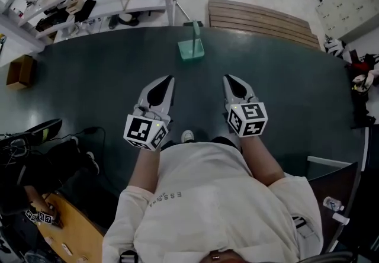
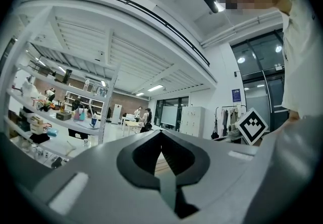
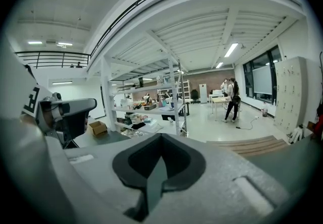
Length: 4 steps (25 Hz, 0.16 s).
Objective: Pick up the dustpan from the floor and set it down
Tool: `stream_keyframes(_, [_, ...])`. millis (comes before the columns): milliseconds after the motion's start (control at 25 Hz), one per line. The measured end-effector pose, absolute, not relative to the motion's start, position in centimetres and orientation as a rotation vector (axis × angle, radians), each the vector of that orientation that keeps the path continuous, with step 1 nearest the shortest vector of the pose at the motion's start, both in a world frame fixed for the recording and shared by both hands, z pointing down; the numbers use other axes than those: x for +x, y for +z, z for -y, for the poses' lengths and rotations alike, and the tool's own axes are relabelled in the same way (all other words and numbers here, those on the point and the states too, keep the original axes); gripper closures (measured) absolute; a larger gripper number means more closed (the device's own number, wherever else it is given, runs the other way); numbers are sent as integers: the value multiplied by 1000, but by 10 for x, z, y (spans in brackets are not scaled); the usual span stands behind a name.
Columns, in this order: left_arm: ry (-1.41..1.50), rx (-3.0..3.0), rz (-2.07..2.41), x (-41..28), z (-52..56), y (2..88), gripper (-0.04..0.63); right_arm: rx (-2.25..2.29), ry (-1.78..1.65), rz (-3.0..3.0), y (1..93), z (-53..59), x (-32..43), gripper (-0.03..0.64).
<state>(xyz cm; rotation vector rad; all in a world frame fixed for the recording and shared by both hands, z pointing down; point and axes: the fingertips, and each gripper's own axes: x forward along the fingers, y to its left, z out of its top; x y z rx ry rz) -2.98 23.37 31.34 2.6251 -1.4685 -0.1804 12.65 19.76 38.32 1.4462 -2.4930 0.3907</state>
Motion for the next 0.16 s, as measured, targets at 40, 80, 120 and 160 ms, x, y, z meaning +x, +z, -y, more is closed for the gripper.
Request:
stream_keyframes(40, [-180, 2620, 1468, -30, -233, 313, 581, 1443, 393, 2491, 384, -196, 126, 626])
stream_keyframes(80, [-182, 2616, 1465, -30, -232, 313, 581, 1441, 395, 2489, 384, -195, 126, 626])
stream_keyframes(120, [-185, 2614, 1461, -30, -231, 312, 581, 1438, 397, 2487, 385, -194, 126, 626])
stream_keyframes(160, [-189, 2613, 1458, -29, -230, 312, 581, 1435, 398, 2486, 385, -193, 126, 626])
